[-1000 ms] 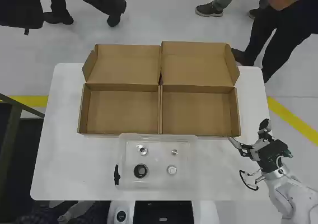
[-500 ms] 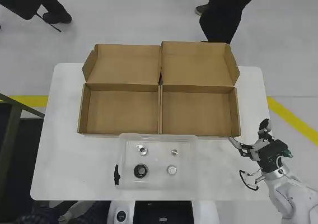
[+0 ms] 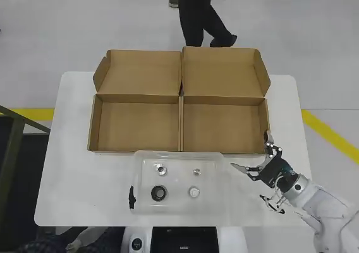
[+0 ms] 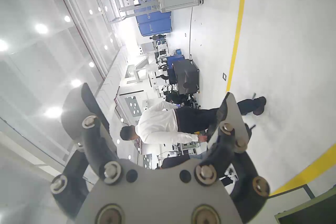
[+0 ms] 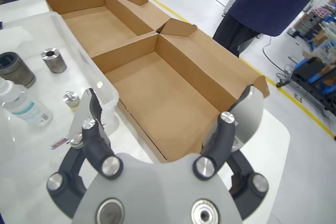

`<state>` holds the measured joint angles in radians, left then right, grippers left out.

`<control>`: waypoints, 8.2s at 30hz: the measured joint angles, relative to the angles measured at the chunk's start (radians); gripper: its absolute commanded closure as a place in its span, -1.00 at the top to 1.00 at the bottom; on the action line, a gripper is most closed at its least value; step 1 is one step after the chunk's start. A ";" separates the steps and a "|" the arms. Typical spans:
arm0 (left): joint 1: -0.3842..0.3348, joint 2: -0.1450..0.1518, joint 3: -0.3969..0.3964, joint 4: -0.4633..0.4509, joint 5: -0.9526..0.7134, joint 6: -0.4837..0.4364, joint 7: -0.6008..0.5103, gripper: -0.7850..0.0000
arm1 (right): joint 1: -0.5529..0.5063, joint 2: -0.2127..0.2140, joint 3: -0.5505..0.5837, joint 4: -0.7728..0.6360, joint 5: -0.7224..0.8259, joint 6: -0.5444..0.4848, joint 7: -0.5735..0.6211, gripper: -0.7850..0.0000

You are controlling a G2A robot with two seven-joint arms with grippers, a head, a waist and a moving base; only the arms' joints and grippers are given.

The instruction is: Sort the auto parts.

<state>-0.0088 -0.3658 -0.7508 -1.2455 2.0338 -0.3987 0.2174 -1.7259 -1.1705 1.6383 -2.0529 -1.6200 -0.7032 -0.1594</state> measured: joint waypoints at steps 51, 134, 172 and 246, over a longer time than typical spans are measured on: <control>0.000 0.000 0.000 0.000 0.000 0.000 0.000 1.00 | 0.189 0.046 -0.397 0.061 0.095 -0.291 0.407 0.36; 0.000 0.000 0.000 0.000 0.000 0.000 0.000 1.00 | 0.276 0.119 -0.465 0.024 0.155 -0.275 0.323 -1.00; 0.000 0.000 0.000 0.000 0.000 0.000 0.000 1.00 | 0.388 0.081 -0.395 0.243 0.762 -0.009 -0.029 -1.00; 0.000 0.000 0.000 0.000 0.000 0.000 0.000 1.00 | 0.782 -0.031 -0.675 0.644 0.358 0.273 0.267 1.00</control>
<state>-0.0088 -0.3658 -0.7508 -1.2455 2.0338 -0.3987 0.2174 -0.9435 -1.2015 0.9636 -1.4092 -1.2624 -0.4305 0.1080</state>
